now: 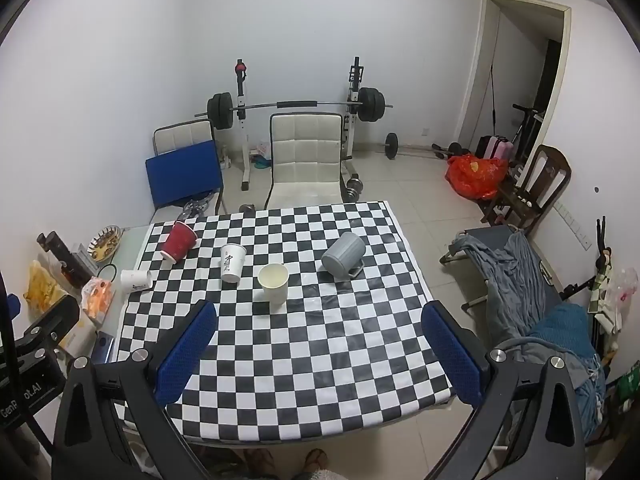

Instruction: Flip cup upright

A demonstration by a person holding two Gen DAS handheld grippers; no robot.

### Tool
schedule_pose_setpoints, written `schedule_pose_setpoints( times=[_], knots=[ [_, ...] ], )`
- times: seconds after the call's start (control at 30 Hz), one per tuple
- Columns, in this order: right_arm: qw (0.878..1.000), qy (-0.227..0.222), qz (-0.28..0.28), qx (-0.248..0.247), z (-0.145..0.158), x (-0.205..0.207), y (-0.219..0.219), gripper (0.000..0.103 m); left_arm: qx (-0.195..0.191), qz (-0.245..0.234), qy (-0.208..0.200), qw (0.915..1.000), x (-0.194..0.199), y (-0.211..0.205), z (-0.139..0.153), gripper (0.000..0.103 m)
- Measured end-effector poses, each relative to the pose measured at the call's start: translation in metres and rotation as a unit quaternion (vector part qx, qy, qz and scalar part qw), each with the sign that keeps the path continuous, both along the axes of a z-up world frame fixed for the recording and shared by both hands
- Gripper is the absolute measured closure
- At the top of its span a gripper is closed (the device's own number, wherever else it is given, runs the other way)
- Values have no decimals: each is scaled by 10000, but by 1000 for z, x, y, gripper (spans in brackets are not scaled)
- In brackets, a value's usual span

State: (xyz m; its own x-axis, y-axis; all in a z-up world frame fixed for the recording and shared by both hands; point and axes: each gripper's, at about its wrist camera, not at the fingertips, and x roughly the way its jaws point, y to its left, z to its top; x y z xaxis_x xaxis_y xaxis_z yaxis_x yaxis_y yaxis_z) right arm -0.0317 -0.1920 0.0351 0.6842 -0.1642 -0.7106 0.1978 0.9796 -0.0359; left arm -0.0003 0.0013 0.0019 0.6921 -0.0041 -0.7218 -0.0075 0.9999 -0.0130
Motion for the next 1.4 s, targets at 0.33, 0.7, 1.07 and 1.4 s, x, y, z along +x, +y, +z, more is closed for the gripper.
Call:
schedule_pose_setpoints(
  times=[0.33, 0.7, 1.07, 1.4],
  knots=[
    [10000, -3, -17, -51, -2, -1, -1, 0, 85, 2, -72, 9999, -3, -6, 7, 0],
    [9999, -44, -26, -91, 4, -2, 0, 0, 84, 10, -123, 9999, -1, -8, 10, 0],
    [9999, -62, -18, -114, 7, -3, -1, 0, 88, 36, -187, 9998, -4, -6, 10, 0],
    [9999, -79, -19, -95, 8, -2, -5, 0, 108, 29, -210, 9997, -5, -6, 12, 0]
  ],
)
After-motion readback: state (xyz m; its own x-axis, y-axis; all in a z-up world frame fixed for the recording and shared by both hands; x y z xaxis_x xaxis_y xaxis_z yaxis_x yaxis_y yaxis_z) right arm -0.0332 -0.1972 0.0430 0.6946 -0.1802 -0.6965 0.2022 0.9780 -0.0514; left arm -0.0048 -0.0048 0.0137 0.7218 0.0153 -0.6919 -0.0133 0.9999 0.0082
